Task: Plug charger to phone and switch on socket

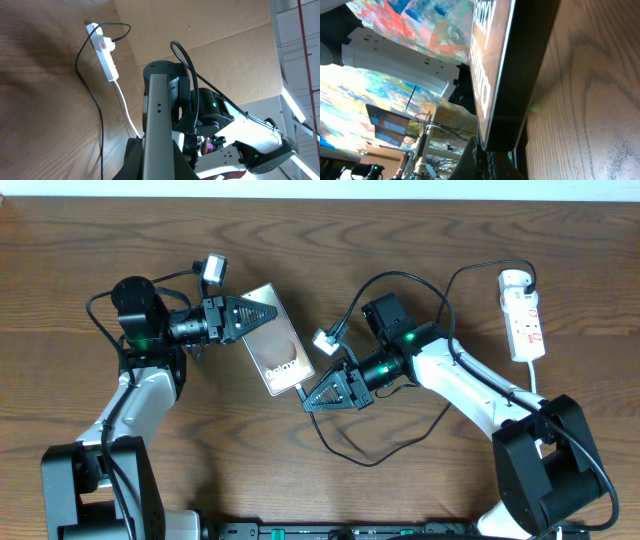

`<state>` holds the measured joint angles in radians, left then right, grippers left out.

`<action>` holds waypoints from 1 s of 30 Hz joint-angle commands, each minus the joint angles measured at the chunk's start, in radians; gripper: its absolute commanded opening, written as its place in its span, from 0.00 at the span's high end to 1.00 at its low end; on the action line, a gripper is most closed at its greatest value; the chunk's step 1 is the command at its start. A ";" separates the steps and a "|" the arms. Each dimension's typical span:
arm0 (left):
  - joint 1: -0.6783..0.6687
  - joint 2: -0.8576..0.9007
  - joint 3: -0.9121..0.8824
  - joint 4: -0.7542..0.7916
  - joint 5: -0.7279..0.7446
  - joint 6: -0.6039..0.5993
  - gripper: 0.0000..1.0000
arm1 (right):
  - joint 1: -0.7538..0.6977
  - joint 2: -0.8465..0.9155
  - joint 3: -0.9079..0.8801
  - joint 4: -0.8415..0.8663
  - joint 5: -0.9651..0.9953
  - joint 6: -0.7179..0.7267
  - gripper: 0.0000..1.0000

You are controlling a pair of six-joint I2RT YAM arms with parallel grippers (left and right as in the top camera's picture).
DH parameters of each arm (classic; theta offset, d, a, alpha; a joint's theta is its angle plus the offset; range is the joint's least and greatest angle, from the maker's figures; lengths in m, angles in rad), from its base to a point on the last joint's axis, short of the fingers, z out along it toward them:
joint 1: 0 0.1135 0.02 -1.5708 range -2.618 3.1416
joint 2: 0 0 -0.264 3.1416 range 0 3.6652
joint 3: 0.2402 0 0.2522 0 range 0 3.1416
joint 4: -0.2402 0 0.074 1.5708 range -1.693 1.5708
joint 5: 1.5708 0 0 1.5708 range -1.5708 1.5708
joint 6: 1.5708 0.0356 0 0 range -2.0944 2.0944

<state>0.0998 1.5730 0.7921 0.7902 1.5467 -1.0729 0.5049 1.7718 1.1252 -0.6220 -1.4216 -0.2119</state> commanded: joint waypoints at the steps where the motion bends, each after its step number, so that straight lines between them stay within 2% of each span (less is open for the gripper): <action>1: -0.003 -0.006 0.005 0.013 0.026 -0.005 0.93 | 0.006 0.003 -0.003 0.009 -0.037 -0.005 0.99; 24: -0.003 -0.006 0.005 0.040 0.026 -0.006 0.93 | 0.024 0.005 -0.003 0.070 -0.052 0.031 0.99; 30: -0.003 -0.006 0.005 0.123 0.026 -0.074 0.93 | 0.030 0.023 -0.018 0.075 -0.098 -0.032 0.99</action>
<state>0.0998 1.5730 0.7921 0.8768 1.5475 -1.0973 0.5262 1.7737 1.1217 -0.5518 -1.4494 -0.1955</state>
